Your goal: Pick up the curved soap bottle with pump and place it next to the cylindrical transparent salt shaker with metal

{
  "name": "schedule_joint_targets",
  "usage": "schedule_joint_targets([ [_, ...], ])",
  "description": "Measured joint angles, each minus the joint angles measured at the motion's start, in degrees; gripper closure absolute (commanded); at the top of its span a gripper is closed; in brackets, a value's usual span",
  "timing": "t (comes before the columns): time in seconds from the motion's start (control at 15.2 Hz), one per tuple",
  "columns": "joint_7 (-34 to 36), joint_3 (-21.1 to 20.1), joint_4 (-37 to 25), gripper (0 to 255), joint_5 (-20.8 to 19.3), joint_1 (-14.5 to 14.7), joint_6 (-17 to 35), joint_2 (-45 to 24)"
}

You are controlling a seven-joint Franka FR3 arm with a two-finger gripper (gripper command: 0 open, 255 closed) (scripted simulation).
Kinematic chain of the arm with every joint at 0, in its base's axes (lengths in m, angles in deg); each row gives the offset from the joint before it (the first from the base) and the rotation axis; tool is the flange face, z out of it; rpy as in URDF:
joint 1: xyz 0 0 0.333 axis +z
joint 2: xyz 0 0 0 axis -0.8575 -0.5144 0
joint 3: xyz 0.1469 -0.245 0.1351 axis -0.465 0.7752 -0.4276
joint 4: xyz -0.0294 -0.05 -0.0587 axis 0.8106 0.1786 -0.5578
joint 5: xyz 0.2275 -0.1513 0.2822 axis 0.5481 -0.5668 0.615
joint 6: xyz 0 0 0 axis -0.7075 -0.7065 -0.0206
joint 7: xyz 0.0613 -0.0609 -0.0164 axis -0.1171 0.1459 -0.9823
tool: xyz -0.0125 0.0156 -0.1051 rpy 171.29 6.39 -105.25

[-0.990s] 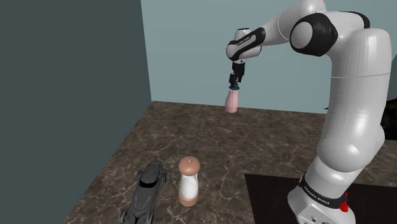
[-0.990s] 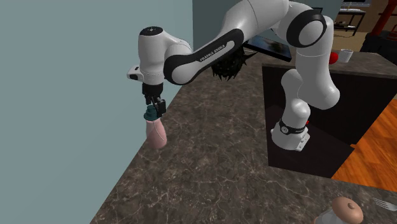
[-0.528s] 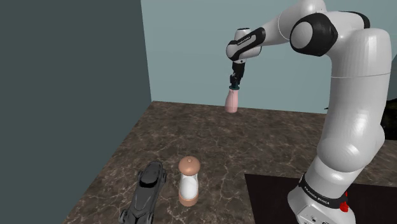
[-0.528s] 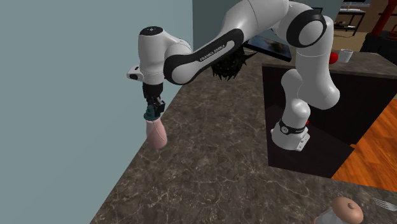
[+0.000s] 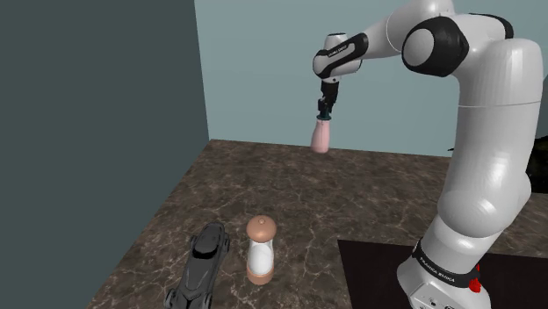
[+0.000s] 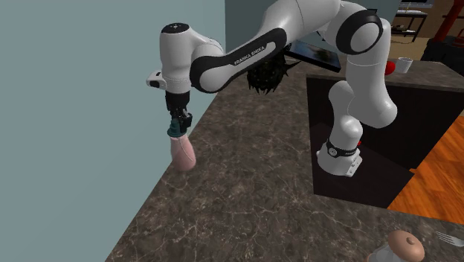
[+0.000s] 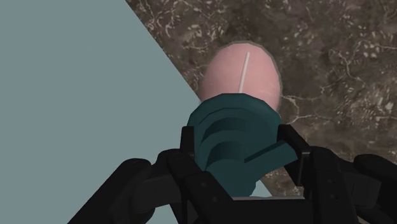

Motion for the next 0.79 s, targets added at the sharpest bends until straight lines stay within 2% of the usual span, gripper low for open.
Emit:
schedule_joint_targets([
  [0.79,-0.78,0.23,-7.01,255,-0.17,-0.07,-8.58,1.68],
])
